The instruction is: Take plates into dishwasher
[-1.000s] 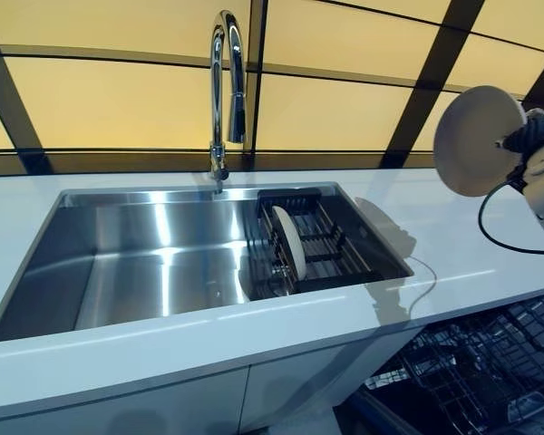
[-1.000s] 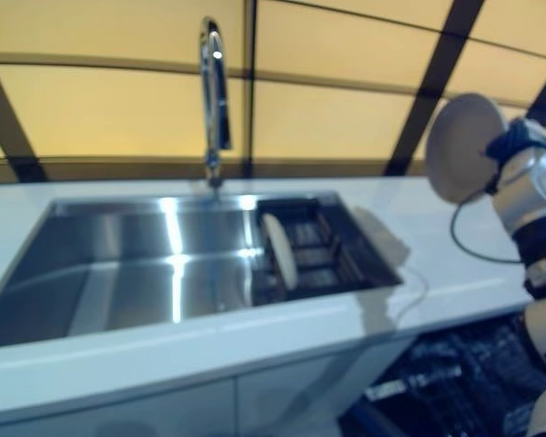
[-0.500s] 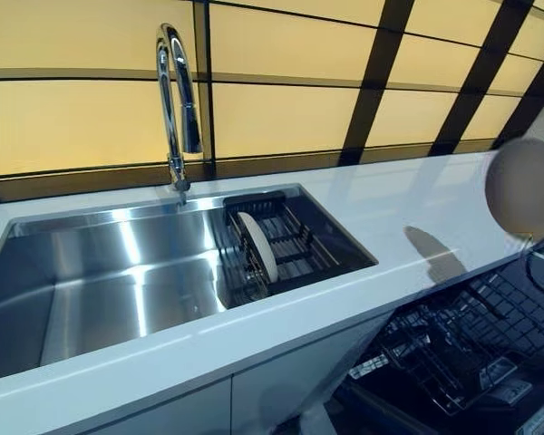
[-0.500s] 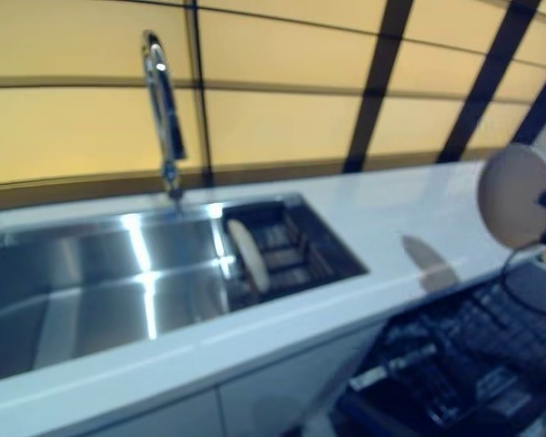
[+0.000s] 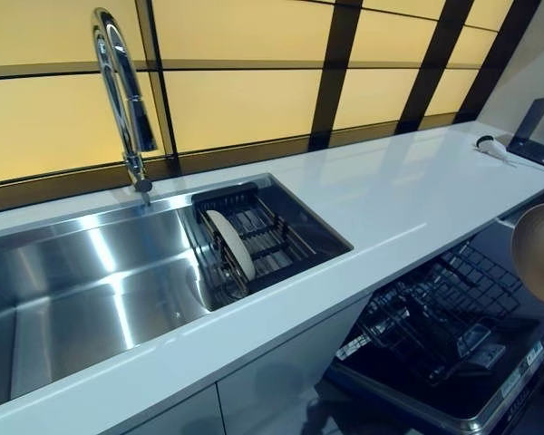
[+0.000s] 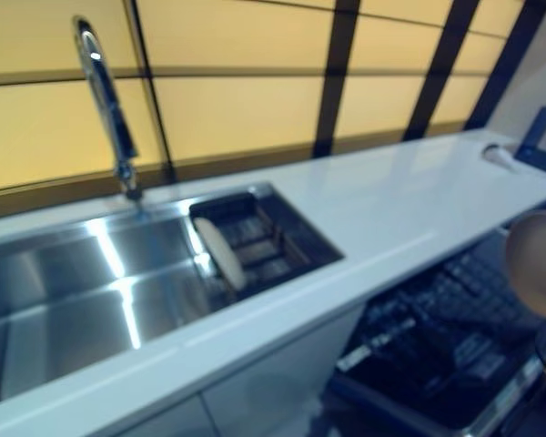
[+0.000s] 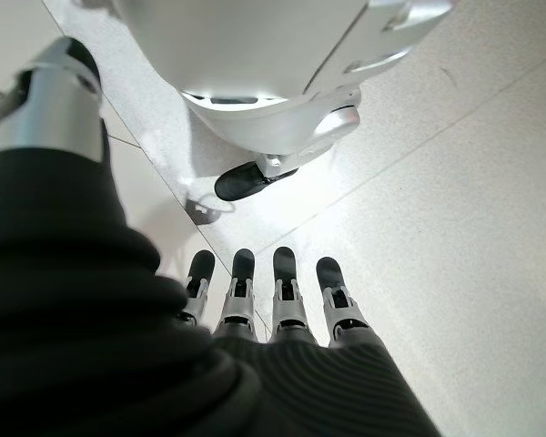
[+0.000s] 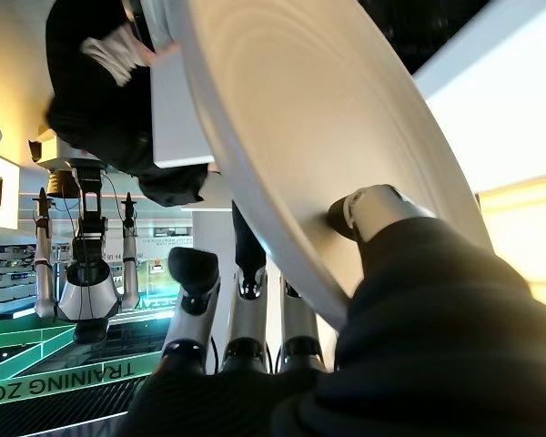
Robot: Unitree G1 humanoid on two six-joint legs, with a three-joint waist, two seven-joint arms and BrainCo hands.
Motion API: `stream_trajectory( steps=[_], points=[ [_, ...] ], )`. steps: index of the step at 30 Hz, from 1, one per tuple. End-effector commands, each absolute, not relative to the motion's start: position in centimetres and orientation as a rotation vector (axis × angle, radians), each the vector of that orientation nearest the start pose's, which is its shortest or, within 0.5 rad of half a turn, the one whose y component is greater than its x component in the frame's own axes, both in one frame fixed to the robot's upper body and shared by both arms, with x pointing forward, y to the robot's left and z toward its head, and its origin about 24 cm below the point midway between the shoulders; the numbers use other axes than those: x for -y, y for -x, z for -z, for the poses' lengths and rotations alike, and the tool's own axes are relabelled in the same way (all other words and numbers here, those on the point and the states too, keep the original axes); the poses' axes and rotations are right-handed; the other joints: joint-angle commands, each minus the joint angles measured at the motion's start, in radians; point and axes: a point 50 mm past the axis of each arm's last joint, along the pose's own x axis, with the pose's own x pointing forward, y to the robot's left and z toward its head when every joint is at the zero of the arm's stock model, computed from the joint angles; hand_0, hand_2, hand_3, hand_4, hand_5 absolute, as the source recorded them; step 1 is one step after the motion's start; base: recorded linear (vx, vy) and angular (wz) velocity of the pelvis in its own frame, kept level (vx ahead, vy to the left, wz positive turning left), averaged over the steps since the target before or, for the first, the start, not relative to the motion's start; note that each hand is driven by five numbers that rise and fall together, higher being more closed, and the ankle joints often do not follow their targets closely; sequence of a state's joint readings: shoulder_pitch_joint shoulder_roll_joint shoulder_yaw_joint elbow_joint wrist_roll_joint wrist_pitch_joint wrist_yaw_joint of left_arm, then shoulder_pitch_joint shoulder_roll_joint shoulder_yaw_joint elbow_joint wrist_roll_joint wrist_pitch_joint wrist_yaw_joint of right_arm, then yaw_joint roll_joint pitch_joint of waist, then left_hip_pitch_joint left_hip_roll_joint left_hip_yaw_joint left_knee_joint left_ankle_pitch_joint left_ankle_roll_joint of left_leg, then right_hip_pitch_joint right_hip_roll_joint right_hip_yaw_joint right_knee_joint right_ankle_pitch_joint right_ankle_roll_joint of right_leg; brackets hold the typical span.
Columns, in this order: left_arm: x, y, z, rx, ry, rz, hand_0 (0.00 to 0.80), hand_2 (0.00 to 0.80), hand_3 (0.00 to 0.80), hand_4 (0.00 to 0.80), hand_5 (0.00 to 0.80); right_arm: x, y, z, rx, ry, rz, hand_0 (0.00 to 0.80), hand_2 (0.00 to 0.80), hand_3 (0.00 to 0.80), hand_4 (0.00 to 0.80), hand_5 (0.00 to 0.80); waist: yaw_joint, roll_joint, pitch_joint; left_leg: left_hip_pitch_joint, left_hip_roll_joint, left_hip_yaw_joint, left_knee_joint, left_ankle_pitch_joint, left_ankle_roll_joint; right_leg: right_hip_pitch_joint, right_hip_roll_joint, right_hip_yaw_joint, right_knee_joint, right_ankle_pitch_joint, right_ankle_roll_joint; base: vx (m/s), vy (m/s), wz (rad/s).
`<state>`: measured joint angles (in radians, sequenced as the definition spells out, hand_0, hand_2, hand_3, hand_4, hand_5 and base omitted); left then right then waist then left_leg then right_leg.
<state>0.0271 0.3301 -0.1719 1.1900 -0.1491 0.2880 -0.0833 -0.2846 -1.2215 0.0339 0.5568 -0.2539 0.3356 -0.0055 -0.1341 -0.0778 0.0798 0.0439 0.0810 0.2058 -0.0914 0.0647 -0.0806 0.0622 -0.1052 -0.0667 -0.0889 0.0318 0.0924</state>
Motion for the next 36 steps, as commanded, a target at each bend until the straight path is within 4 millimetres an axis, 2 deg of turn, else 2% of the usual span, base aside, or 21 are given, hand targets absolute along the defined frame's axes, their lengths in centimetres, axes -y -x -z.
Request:
stream_trajectory(
  steps=[1, 7, 12, 16, 23, 36],
  points=[
    [-26.9, -5.9, 15.7, -1.530, -0.214, -0.133, 0.000, 0.000, 0.000, 0.000, 0.000, 43.0, -25.4, -21.8, -0.354, 1.420, 0.660, 0.800, 0.800, 0.800, 0.800, 0.800, 0.018, -0.024, -0.003, 0.081, 0.001, 0.018, 0.009, -0.089, 0.032, -0.043, -0.006, 0.036, 0.019, 0.056, 0.056, -0.005, -0.020, -0.11],
    [-26.3, -5.7, 16.0, -1.525, -0.208, -0.141, 0.000, 0.000, 0.000, 0.000, 0.000, 41.4, -25.6, -19.3, -0.337, 1.482, 0.530, 0.800, 0.800, 0.800, 0.800, 0.800, 0.004, -0.017, 0.003, 0.084, 0.001, 0.026, 0.009, -0.092, 0.034, -0.044, -0.003, 0.045, 0.019, 0.055, 0.054, -0.007, -0.022, -0.08],
    [-26.1, -5.9, 16.0, -1.519, -0.212, -0.133, 0.000, 0.000, 0.000, 0.000, 0.000, 39.8, -26.3, -18.4, -0.282, 1.533, 0.450, 0.800, 0.800, 0.800, 0.800, 0.800, 0.005, -0.013, 0.006, 0.084, 0.001, 0.023, 0.011, -0.092, 0.033, -0.044, -0.002, 0.043, 0.019, 0.055, 0.053, -0.001, -0.005, -0.01],
    [-25.7, -6.1, 16.1, -1.516, -0.216, -0.120, 0.000, 0.000, 0.000, 0.000, 0.000, 38.0, -27.1, -17.8, -0.180, 1.714, 0.413, 0.800, 0.800, 0.800, 0.800, 0.800, 0.011, -0.006, 0.008, 0.083, 0.003, 0.019, 0.012, -0.093, 0.034, -0.044, -0.001, 0.036, 0.019, 0.054, 0.053, 0.000, 0.000, 0.00],
    [-25.2, -6.5, 16.2, -1.516, -0.219, -0.106, 0.000, 0.000, 0.000, 0.000, 0.000, 35.9, -28.2, -17.1, -0.106, 1.888, 0.381, 0.800, 0.800, 0.800, 0.800, 0.800, 0.024, 0.005, 0.010, 0.075, 0.004, 0.012, 0.015, -0.092, 0.033, -0.045, -0.002, 0.029, 0.016, 0.051, 0.053, 0.000, 0.000, 0.00],
    [-24.5, -7.3, 16.1, -1.521, -0.221, -0.086, 0.000, 0.000, 0.000, 0.000, 0.000, 34.2, -29.9, -14.1, -0.188, 1.961, 0.264, 0.800, 0.800, 0.800, 0.800, 0.800, 0.049, 0.022, 0.010, 0.063, 0.001, -0.008, 0.016, -0.089, 0.029, -0.045, -0.009, 0.006, 0.013, 0.048, 0.052, 0.000, 0.000, 0.00]
  ],
)
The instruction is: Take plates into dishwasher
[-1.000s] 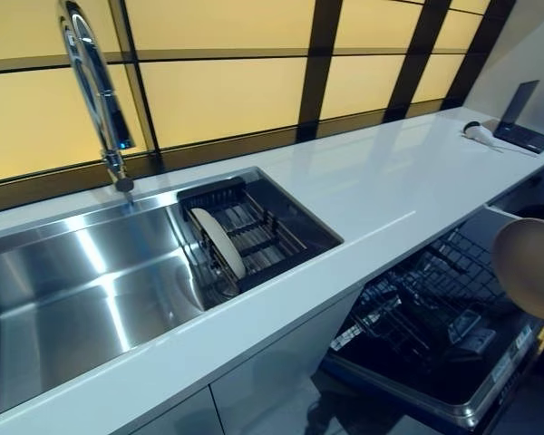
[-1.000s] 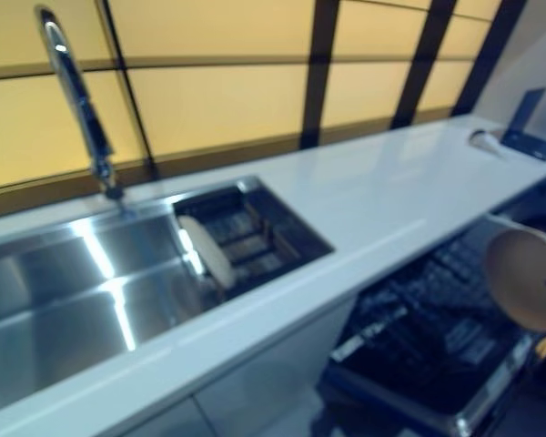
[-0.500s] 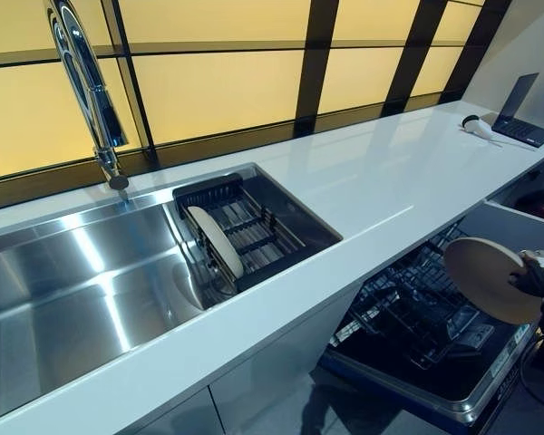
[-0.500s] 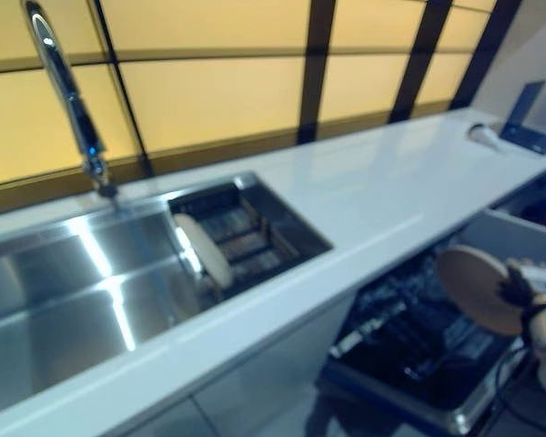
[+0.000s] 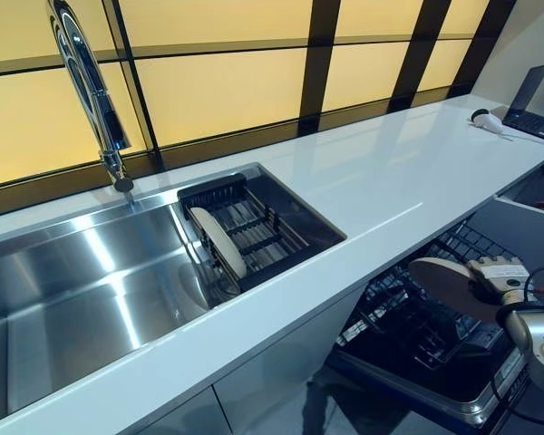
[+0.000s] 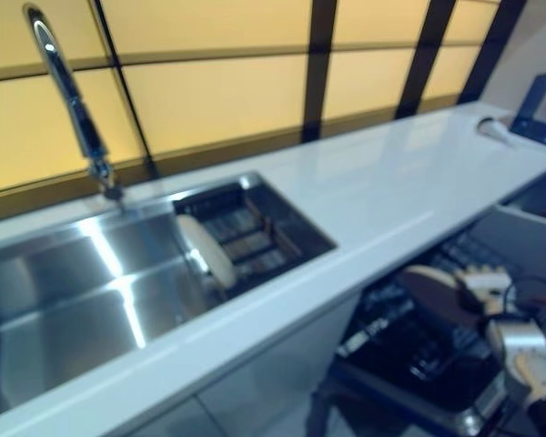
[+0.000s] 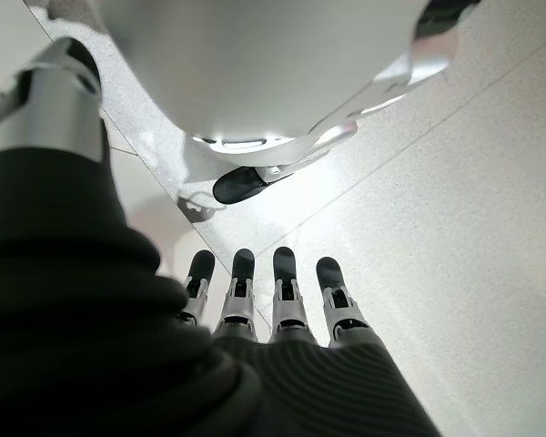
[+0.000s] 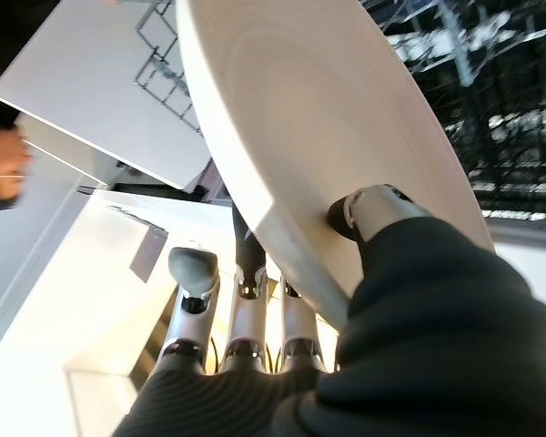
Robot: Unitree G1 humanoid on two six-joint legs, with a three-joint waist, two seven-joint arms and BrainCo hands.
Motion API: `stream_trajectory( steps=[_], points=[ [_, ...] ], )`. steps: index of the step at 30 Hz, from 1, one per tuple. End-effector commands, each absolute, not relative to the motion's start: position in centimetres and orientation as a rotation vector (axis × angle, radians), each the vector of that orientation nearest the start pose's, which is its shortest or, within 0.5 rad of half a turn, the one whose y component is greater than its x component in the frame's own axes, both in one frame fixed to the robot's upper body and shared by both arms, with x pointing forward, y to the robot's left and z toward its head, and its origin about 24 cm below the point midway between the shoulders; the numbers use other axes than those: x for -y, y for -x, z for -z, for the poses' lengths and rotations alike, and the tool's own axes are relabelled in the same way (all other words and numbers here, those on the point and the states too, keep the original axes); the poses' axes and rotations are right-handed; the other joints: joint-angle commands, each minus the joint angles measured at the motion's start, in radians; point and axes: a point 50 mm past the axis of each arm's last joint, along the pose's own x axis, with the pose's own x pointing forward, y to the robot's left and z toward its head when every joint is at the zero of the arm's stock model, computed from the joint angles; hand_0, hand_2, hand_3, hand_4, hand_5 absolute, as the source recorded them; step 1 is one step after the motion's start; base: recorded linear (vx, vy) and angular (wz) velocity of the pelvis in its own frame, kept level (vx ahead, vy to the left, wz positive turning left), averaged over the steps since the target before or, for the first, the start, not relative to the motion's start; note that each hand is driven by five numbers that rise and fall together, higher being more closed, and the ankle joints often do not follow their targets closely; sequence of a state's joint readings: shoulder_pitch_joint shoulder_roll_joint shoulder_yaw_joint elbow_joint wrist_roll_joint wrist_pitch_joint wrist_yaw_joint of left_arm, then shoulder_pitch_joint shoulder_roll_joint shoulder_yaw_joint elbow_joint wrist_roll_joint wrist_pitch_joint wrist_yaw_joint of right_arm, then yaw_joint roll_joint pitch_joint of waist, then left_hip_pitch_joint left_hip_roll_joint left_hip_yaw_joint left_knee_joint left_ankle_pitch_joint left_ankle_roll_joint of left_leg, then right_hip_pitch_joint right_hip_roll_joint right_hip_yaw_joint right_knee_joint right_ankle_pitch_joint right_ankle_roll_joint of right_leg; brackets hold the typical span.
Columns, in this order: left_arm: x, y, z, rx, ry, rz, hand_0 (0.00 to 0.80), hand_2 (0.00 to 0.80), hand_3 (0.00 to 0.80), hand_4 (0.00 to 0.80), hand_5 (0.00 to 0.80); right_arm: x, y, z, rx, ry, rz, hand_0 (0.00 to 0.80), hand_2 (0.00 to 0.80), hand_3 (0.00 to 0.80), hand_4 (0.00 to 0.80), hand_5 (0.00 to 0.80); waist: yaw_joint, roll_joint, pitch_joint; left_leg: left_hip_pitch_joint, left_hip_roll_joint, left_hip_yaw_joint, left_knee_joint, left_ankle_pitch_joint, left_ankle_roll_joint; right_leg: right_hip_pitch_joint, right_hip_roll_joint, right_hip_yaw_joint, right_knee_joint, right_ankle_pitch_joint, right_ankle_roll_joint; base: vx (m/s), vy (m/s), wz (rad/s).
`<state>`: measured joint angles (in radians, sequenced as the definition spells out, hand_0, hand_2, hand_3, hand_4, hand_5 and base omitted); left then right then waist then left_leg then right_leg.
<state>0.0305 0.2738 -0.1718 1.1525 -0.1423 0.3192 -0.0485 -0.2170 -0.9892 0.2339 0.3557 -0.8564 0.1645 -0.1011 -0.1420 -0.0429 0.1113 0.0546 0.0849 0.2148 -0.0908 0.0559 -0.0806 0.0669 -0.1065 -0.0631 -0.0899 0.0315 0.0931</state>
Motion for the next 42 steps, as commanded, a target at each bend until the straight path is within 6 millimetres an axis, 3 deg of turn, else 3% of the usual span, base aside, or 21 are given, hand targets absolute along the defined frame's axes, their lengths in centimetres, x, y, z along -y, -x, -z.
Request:
stream_trajectory(
  steps=[1, 16, 26, 42],
  points=[
    [-24.5, -7.4, 16.1, -1.520, -0.220, -0.086, 0.000, 0.000, 0.000, 0.000, 0.000, 34.2, -30.0, -13.9, -0.199, 1.958, 0.257, 0.800, 0.800, 0.800, 0.800, 0.800, 0.057, -0.012, -0.021, 0.052, -0.003, -0.018, 0.016, -0.080, 0.029, -0.049, -0.008, 0.002, 0.014, 0.048, 0.052, 0.000, 0.000, 0.00],
    [-24.1, -8.2, 16.0, -1.500, -0.240, -0.052, 0.000, 0.000, 0.000, 0.000, 0.000, 34.0, -31.0, -11.3, -0.377, 1.864, 0.209, 0.800, 0.800, 0.800, 0.800, 0.800, 0.086, 0.009, -0.009, 0.041, -0.008, -0.039, 0.016, -0.075, 0.024, -0.053, -0.019, -0.019, 0.011, 0.050, 0.050, -0.002, -0.003, 0.05],
    [-24.0, -8.3, 16.0, -1.485, -0.248, -0.020, 0.000, 0.000, 0.000, 0.000, 0.000, 34.7, -31.6, -9.4, -0.578, 1.715, 0.223, 0.800, 0.800, 0.800, 0.800, 0.800, 0.116, 0.033, -0.006, 0.034, -0.013, -0.059, 0.013, -0.069, 0.017, -0.049, -0.026, -0.034, 0.004, 0.052, 0.048, 0.000, 0.003, 0.01],
    [-24.2, -8.0, 16.1, -1.497, -0.255, 0.008, 0.000, 0.000, 0.000, 0.000, 0.000, 35.2, -32.0, -7.6, -0.775, 1.568, 0.220, 0.800, 0.800, 0.800, 0.800, 0.800, 0.147, 0.050, -0.018, 0.038, -0.021, -0.080, 0.007, -0.066, 0.015, -0.039, -0.040, -0.047, 0.003, 0.050, 0.045, 0.005, 0.006, 0.04]
  ],
)
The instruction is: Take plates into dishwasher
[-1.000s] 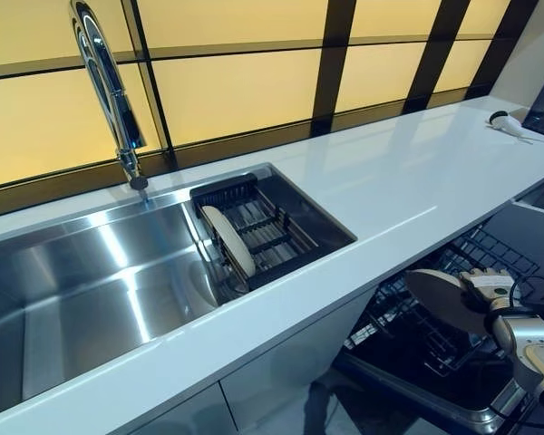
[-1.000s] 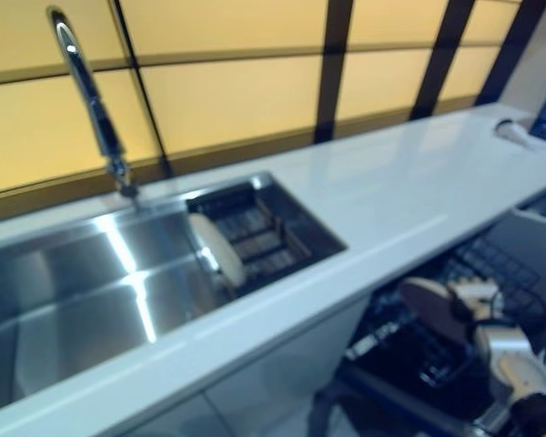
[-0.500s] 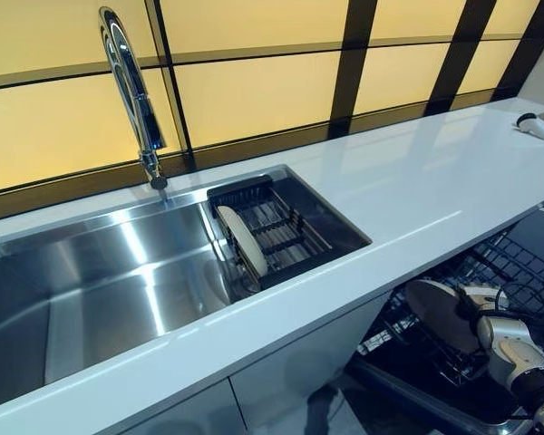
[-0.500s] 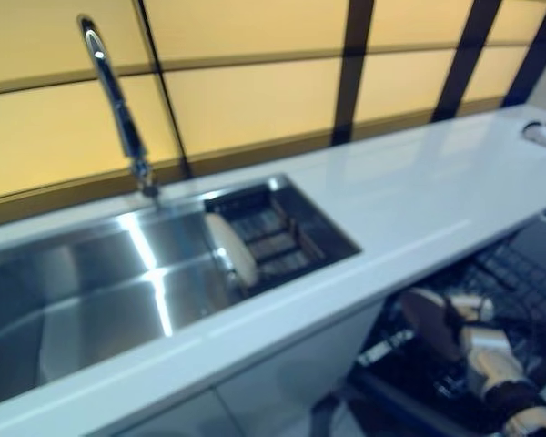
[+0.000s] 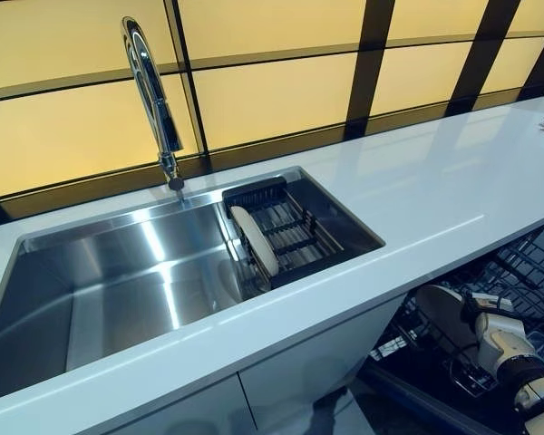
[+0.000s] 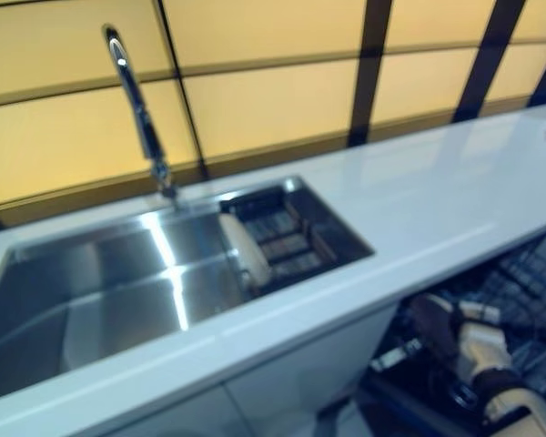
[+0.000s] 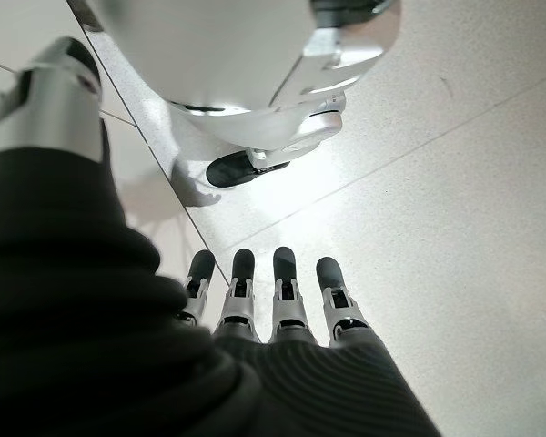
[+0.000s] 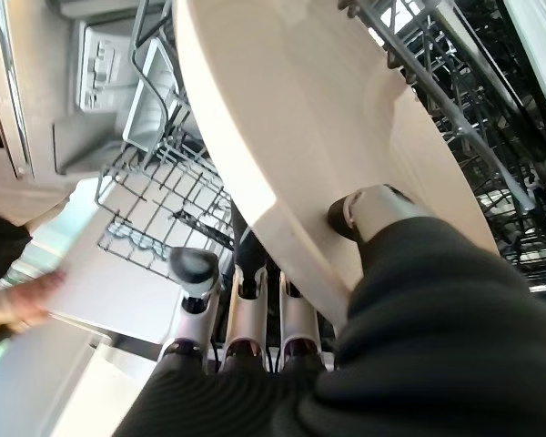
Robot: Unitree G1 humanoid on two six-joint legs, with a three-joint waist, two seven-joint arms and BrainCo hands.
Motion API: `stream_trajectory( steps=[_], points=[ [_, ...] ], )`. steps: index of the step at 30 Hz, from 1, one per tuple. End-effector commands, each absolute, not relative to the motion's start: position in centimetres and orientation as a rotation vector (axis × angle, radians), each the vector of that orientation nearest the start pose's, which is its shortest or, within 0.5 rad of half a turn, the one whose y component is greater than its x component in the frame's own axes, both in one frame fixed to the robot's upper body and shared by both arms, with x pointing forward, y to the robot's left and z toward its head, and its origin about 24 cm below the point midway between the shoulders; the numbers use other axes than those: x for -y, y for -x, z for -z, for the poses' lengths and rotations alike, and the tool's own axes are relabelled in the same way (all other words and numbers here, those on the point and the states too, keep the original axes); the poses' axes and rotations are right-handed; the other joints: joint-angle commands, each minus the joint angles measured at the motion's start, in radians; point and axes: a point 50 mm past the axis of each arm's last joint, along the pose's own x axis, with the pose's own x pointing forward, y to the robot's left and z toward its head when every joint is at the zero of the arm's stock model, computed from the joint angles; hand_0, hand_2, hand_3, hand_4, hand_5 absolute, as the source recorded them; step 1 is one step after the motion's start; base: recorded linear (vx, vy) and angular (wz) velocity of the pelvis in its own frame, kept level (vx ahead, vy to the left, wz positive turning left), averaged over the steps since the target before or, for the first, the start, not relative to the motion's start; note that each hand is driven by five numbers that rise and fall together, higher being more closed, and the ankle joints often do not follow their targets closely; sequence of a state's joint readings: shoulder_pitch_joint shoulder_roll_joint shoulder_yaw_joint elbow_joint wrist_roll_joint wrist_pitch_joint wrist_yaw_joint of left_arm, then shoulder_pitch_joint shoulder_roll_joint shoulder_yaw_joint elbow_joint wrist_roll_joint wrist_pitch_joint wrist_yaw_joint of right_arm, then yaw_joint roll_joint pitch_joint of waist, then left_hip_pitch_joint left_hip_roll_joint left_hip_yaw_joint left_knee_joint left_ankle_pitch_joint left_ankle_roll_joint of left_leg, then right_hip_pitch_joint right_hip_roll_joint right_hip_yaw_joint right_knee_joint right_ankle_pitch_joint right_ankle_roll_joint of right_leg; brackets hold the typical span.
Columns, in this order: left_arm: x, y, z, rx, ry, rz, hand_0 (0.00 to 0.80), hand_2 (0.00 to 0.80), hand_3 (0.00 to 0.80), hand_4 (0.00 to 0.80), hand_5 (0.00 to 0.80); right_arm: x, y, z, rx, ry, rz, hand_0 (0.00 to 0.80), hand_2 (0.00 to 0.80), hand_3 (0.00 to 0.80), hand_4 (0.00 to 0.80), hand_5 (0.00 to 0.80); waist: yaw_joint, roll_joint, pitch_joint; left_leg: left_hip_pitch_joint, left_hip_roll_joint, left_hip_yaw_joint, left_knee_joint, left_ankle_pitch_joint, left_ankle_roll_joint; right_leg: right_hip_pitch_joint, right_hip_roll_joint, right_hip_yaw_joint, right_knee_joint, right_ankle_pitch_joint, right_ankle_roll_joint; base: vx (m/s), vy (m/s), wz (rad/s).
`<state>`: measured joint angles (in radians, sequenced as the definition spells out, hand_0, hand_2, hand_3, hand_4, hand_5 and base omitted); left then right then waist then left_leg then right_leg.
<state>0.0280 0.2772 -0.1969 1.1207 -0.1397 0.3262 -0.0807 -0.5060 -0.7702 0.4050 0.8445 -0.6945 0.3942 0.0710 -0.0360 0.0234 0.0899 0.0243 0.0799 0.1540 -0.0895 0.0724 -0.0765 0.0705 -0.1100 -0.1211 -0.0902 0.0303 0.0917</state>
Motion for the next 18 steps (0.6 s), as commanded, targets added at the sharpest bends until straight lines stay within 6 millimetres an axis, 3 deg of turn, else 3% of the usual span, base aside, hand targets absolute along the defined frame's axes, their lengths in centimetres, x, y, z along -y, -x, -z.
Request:
stream_trajectory(
  steps=[1, 9, 10, 11, 18],
  points=[
    [-24.2, -8.0, 16.1, -1.497, -0.257, 0.009, 0.000, 0.000, 0.000, 0.000, 0.000, 35.2, -32.0, -7.5, -0.781, 1.565, 0.220, 0.800, 0.800, 0.800, 0.800, 0.800, 0.043, -0.017, 0.004, 0.068, -0.016, -0.020, 0.005, -0.083, 0.011, -0.043, -0.037, 0.010, 0.003, 0.052, 0.046, 0.000, 0.000, 0.00],
    [-24.1, -8.0, 16.2, -1.498, -0.258, 0.005, 0.000, 0.000, 0.000, 0.000, 0.000, 35.1, -32.0, -6.8, -0.818, 1.551, 0.203, 0.800, 0.800, 0.800, 0.800, 0.800, 0.049, -0.015, 0.001, 0.070, -0.015, -0.027, 0.003, -0.082, 0.010, -0.041, -0.039, 0.011, 0.003, 0.051, 0.045, 0.001, 0.000, 0.00],
    [-24.1, -7.9, 16.2, -1.498, -0.259, 0.004, 0.000, 0.000, 0.000, 0.000, 0.000, 35.1, -32.0, -6.8, -0.815, 1.558, 0.209, 0.703, 0.703, 0.703, 0.703, 0.703, 0.051, -0.015, 0.000, 0.070, -0.016, -0.028, 0.003, -0.082, 0.010, -0.040, -0.039, 0.011, 0.003, 0.051, 0.044, 0.000, 0.000, 0.00],
    [-24.1, -7.9, 16.2, -1.499, -0.258, 0.004, 0.000, 0.000, 0.000, 0.000, 0.000, 35.1, -32.0, -6.9, -0.808, 1.566, 0.216, 0.000, 0.000, 0.000, 0.000, 0.000, 0.051, -0.015, -0.001, 0.070, -0.016, -0.028, 0.003, -0.082, 0.010, -0.040, -0.039, 0.011, 0.003, 0.050, 0.044, 0.000, 0.000, 0.00],
    [-24.3, -7.8, 16.2, -1.506, -0.264, -0.005, 0.000, 0.000, 0.000, 0.000, 0.000, 35.9, -31.9, -7.9, -0.802, 1.548, 0.271, 0.000, 0.000, 0.000, 0.000, 0.000, 0.046, -0.026, -0.003, 0.077, -0.010, -0.026, 0.002, -0.083, 0.008, -0.035, -0.036, 0.013, 0.003, 0.050, 0.044, 0.000, 0.000, 0.00]
  ],
)
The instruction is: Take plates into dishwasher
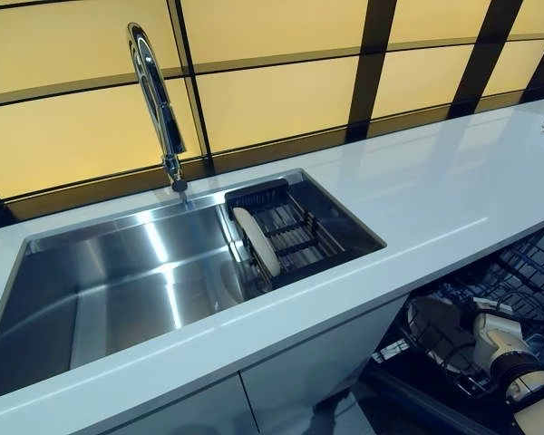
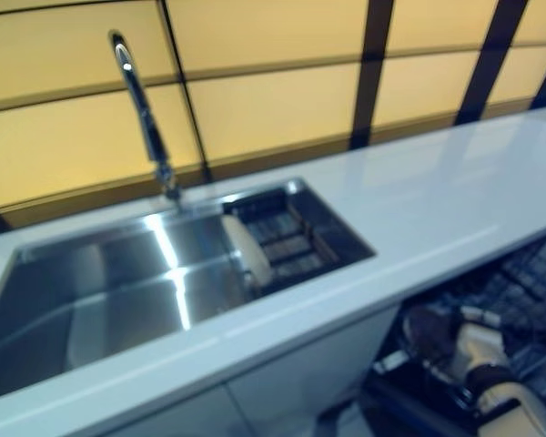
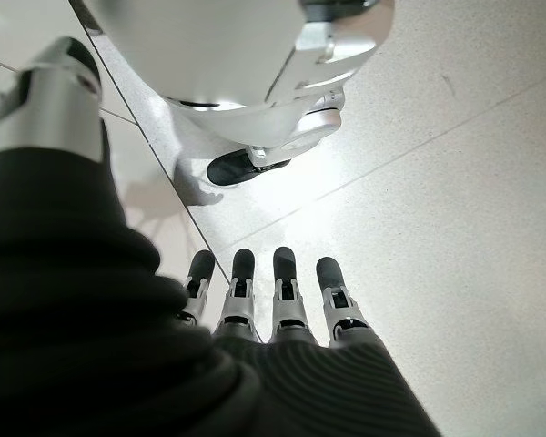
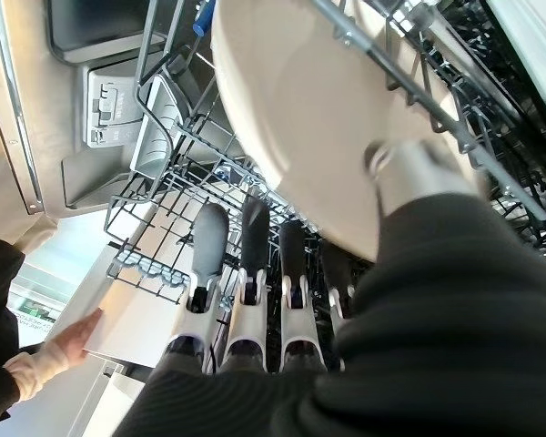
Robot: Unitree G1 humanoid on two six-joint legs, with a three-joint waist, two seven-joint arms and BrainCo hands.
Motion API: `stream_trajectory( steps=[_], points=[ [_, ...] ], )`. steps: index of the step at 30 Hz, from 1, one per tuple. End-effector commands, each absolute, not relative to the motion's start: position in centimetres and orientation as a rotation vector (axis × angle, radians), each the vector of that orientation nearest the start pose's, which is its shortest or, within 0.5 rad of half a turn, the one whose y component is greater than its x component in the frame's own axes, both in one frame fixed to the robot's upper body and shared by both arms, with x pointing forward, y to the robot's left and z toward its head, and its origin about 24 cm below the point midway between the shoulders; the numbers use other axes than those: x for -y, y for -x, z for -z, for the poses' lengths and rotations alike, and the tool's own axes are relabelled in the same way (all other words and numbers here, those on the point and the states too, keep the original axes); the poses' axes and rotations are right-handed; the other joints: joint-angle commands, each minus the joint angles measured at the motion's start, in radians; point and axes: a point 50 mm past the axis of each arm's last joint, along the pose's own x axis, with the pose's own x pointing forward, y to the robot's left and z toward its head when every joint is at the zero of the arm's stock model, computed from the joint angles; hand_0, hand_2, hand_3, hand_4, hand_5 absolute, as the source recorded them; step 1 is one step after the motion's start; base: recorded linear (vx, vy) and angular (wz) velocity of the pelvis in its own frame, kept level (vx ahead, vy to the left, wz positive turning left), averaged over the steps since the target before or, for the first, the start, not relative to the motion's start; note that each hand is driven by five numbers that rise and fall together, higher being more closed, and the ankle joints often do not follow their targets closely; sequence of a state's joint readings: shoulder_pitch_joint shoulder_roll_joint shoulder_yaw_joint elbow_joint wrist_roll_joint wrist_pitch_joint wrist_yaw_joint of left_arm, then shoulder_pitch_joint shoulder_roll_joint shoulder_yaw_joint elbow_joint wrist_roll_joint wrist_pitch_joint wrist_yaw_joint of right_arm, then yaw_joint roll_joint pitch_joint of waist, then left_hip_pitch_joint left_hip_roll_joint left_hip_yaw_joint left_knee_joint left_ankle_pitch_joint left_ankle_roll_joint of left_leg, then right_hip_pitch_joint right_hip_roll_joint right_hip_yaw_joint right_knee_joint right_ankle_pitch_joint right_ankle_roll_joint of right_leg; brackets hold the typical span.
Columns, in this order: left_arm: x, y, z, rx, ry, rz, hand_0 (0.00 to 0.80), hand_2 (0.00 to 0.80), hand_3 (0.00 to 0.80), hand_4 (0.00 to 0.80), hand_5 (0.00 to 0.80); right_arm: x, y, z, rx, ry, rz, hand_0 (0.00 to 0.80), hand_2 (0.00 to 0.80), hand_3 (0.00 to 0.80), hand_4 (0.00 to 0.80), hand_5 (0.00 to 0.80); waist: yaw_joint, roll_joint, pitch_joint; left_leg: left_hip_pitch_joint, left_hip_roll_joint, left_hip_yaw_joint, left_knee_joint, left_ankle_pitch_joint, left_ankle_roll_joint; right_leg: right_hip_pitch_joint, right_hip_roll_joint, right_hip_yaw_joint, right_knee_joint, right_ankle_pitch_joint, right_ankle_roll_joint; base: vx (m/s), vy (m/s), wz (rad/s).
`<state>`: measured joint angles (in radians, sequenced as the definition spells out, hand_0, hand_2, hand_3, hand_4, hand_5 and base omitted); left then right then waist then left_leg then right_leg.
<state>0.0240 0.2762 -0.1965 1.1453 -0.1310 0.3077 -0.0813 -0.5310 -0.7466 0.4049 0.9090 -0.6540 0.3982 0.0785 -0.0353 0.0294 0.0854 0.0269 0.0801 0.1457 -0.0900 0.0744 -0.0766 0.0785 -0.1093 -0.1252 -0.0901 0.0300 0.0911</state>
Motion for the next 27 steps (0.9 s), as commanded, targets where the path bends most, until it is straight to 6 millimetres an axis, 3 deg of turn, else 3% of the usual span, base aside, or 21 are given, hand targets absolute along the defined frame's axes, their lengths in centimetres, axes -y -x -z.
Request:
stream_trajectory(
  steps=[1, 9, 10, 18, 27],
  points=[
    [-24.3, -7.8, 16.2, -1.506, -0.264, -0.006, 0.000, 0.000, 0.000, 0.000, 0.000, 36.0, -31.8, -8.1, -0.789, 1.552, 0.284, 0.000, 0.000, 0.000, 0.000, 0.000, 0.044, -0.034, 0.001, 0.075, -0.009, -0.016, 0.003, -0.085, 0.008, -0.043, -0.036, 0.018, 0.003, 0.050, 0.044, 0.000, 0.000, 0.00],
    [-25.1, -7.8, 16.0, -1.503, -0.272, -0.023, 0.000, 0.000, 0.000, 0.000, 0.000, 37.6, -31.7, -11.5, -0.737, 1.506, 0.409, 0.000, 0.000, 0.000, 0.000, 0.000, 0.026, -0.062, 0.002, 0.085, 0.000, -0.001, 0.003, -0.088, 0.009, -0.039, -0.027, 0.029, 0.006, 0.051, 0.048, 0.000, 0.000, 0.00],
    [-25.2, -7.9, 15.9, -1.498, -0.274, -0.022, 0.000, 0.000, 0.000, 0.000, 0.000, 38.3, -31.5, -13.0, -0.718, 1.505, 0.447, 0.000, 0.000, 0.000, 0.000, 0.000, 0.022, -0.068, 0.004, 0.088, 0.002, 0.003, 0.003, -0.087, 0.009, -0.039, -0.026, 0.033, 0.008, 0.052, 0.049, 0.000, 0.000, 0.00],
    [-25.7, -8.1, 15.7, -1.490, -0.272, -0.033, 0.000, 0.000, 0.000, 0.000, 0.000, 41.3, -30.1, -19.0, -0.680, 1.508, 0.605, 0.000, 0.000, 0.000, 0.000, 0.000, 0.002, -0.095, -0.001, 0.096, 0.006, 0.019, 0.003, -0.088, 0.013, -0.037, -0.016, 0.054, 0.010, 0.056, 0.053, -0.005, 0.023, -0.03],
    [-26.4, -7.8, 15.5, -1.505, -0.282, -0.057, 0.000, 0.000, 0.000, 0.000, 0.000, 44.7, -27.5, -24.2, -0.683, 1.450, 0.806, 0.000, 0.000, 0.000, 0.000, 0.000, -0.012, -0.123, -0.014, 0.101, 0.011, 0.037, 0.003, -0.089, 0.014, -0.038, -0.007, 0.071, 0.009, 0.057, 0.054, 0.001, 0.012, -0.04]
  ],
)
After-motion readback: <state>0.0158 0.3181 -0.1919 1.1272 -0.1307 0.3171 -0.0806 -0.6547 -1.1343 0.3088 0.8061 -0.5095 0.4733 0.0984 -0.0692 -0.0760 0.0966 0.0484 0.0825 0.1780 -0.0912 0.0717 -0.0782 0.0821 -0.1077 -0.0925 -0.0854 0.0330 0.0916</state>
